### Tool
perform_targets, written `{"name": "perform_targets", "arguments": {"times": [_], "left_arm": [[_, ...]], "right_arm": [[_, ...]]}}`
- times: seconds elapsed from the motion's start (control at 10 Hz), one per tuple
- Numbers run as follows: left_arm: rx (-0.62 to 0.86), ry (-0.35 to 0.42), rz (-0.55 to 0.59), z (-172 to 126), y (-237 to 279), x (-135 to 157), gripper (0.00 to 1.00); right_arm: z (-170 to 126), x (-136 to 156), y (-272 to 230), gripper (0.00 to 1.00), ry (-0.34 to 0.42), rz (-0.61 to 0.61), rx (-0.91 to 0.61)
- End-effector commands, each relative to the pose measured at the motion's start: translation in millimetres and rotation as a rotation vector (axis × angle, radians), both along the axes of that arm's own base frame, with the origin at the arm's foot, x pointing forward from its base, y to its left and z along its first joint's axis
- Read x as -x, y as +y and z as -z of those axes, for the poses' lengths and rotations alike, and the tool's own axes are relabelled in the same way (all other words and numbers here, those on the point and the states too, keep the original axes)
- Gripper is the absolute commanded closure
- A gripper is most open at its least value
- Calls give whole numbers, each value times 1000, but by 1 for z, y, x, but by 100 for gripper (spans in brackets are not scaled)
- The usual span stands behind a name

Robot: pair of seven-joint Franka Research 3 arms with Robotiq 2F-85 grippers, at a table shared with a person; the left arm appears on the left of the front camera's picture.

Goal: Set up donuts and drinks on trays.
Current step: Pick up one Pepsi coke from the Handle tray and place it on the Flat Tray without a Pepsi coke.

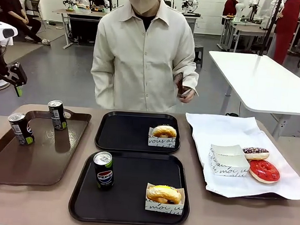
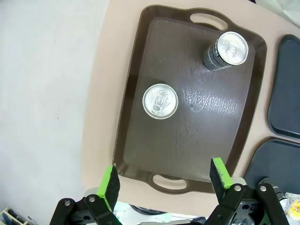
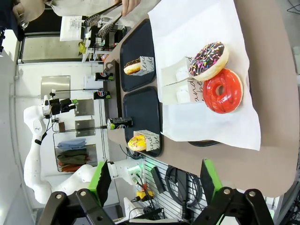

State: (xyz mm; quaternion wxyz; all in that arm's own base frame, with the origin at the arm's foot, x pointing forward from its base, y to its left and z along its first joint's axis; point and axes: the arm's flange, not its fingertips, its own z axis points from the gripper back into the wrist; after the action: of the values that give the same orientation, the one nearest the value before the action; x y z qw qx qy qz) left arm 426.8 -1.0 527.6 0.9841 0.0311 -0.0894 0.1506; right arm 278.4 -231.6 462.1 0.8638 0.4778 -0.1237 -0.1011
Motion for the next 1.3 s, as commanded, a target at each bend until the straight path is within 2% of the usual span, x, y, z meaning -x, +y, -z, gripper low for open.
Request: {"name": "perform_targets", "arguments": {"times": [0.0, 0.2, 0.3, 0.4, 0.6, 0.8, 1.1, 1.2], "left_arm": [[-2, 17, 44, 11, 0, -13, 0], [16, 167, 150, 33, 15, -59, 0], [31, 190, 195, 45, 18, -63, 0], [40, 196, 234, 56, 20, -63, 0], [44, 225, 308, 72, 24, -81, 0], [79, 245, 339, 85, 34, -77, 0], [147, 215, 330, 105, 45, -69, 0], [158, 180, 316, 109, 45, -65, 0]], "right_arm": [[-1, 0, -1, 0, -14, -4, -13], [-1, 0, -1, 0, -14, -4, -13], [-1, 0, -1, 0, -14, -4, -13], [-1, 0, -1, 0, -14, -4, -13], [-1, 0, -1, 0, -14, -4, -13], [-1, 0, -1, 0, -14, -4, -13], [-1, 0, -1, 0, -14, -4, -13], [-1, 0, -1, 0, -14, -4, -13]]}}
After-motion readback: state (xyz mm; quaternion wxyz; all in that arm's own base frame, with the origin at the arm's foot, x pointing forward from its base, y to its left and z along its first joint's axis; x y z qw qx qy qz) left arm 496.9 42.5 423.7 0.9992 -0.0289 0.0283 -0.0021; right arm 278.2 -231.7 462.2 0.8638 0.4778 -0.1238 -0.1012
